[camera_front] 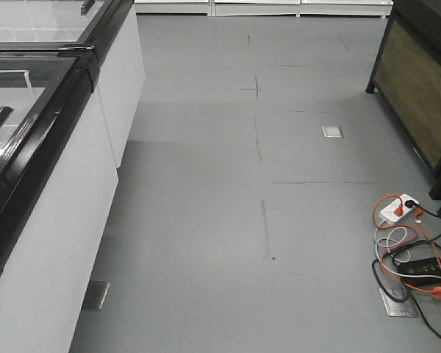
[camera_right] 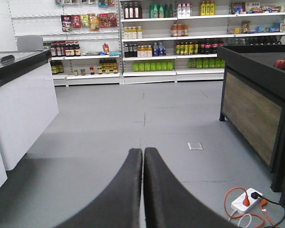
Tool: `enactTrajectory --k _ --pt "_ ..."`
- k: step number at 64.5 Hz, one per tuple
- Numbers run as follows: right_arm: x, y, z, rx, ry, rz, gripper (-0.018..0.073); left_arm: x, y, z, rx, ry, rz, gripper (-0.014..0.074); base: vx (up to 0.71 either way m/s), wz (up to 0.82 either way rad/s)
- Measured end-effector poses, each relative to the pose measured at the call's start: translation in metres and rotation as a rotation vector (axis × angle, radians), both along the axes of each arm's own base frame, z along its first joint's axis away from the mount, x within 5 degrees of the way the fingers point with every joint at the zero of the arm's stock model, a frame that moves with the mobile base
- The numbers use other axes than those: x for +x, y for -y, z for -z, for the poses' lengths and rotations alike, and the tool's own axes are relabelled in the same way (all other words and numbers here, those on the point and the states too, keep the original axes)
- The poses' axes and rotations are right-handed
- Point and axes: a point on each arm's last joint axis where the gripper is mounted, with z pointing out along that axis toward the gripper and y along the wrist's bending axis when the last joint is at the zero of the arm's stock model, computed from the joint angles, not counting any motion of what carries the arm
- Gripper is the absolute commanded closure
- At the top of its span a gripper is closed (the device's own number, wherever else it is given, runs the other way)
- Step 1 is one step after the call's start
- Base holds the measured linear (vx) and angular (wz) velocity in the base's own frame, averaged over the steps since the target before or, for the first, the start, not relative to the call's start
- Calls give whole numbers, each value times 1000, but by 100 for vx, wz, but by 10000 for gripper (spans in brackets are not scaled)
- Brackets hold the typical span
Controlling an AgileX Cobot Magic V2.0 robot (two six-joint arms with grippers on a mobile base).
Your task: Left arm holds basket, right arm returns cookies
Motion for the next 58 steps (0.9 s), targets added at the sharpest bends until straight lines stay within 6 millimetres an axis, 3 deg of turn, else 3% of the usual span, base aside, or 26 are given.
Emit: enactTrajectory --k 15,46,58 --pt "0 0 0 0 0 0 563 13 0 7 16 18 47 74 0 0" --pt "0 0 0 0 0 0 563 52 -6 -10 58 55 95 74 0 0" --pt "0 0 0 0 0 0 563 63 -10 -1 49 27 97 74 0 0"
